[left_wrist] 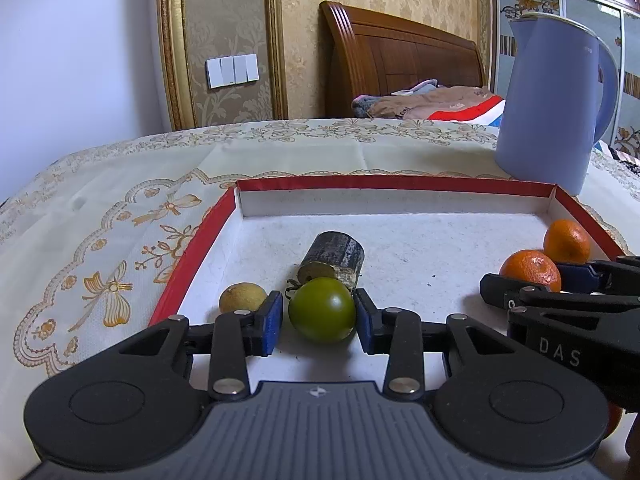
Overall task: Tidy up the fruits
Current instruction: 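Open the right tool to release the orange while the left tool releases the tomato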
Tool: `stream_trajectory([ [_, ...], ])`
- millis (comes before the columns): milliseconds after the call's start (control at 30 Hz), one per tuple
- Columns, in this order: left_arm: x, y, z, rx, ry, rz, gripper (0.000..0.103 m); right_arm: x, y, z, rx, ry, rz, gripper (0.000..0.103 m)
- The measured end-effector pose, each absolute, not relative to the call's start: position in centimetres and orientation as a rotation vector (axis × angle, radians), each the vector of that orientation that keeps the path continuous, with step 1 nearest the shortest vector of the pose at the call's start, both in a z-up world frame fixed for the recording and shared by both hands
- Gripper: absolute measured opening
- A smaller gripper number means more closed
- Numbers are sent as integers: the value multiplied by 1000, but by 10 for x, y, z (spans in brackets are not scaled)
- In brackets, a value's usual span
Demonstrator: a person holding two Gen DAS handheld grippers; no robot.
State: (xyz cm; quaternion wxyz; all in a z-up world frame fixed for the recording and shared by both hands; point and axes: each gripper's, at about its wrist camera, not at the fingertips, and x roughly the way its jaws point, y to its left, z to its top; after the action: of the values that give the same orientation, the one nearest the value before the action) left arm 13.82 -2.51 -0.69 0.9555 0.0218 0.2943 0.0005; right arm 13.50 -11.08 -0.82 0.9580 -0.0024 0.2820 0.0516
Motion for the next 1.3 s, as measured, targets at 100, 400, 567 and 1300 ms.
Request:
stream_trajectory([
  [100,138,-24,-7,37,597,12,43,135,-110,-8,-6,571,95,45],
  [400,138,-22,-7,29,597,11,48,124,-113,-3,-9,500,53,83],
  [567,137,-21,-7,28,597,13,53,116,-112,0,-12,465,51,89],
  [1300,126,-22,-6,41,594,-36,67,83,-146,9,145,396,17,102],
])
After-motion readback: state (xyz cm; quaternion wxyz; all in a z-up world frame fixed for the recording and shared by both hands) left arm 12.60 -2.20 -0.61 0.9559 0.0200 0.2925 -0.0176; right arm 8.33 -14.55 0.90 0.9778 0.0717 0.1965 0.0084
